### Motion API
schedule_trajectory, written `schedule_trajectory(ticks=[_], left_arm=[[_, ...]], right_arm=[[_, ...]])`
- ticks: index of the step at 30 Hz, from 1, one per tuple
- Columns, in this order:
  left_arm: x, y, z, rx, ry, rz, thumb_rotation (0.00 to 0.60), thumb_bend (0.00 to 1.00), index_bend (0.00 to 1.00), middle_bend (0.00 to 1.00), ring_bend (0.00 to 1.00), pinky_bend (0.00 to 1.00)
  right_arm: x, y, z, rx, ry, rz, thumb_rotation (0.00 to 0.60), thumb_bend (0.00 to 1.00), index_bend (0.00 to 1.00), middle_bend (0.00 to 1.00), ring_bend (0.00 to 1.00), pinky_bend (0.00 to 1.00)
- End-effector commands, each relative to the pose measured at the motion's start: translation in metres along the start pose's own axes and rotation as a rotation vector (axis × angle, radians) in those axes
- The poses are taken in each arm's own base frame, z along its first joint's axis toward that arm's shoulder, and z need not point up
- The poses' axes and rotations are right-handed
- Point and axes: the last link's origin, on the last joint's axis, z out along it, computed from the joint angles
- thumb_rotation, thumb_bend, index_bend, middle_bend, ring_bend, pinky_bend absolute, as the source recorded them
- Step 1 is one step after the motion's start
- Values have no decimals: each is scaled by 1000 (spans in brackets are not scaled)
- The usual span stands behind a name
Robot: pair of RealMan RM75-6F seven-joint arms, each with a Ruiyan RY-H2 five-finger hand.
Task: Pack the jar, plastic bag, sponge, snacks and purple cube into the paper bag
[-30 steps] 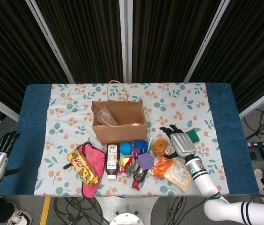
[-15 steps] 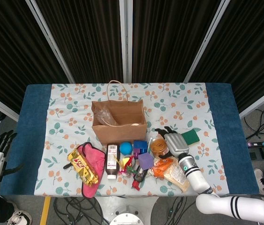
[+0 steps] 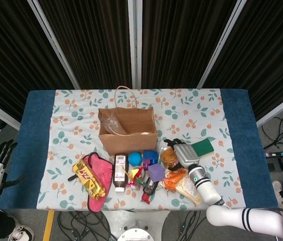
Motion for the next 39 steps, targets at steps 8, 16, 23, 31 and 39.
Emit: schedule_trajectory(ticks=[8, 16, 23, 31, 39], left_arm=[[0, 0, 0, 0, 1, -2, 600, 103, 100, 157, 62, 202], [1, 1, -1, -2, 2, -2, 600, 103, 100, 157, 62, 202], [0, 4, 2, -14, 1, -1, 600, 103, 100, 157, 63, 202], [-2, 10, 6, -33, 0, -4, 600, 104, 100, 157, 62, 202], [2, 12, 7, -36, 13, 4, 600, 103, 100, 157, 63, 202]], right_arm=[[-2, -1, 0, 22, 24, 7, 600, 0, 332, 435, 353, 518], [20, 1, -12, 33, 103, 12, 600, 0, 353, 446, 355, 524], [83, 5, -51, 54, 299, -1, 600, 0, 355, 449, 357, 525], [165, -22, -97, 159, 581, -49, 600, 0, 357, 455, 357, 525], [176, -81, -67, 306, 587, -47, 600, 0, 357, 457, 356, 525]])
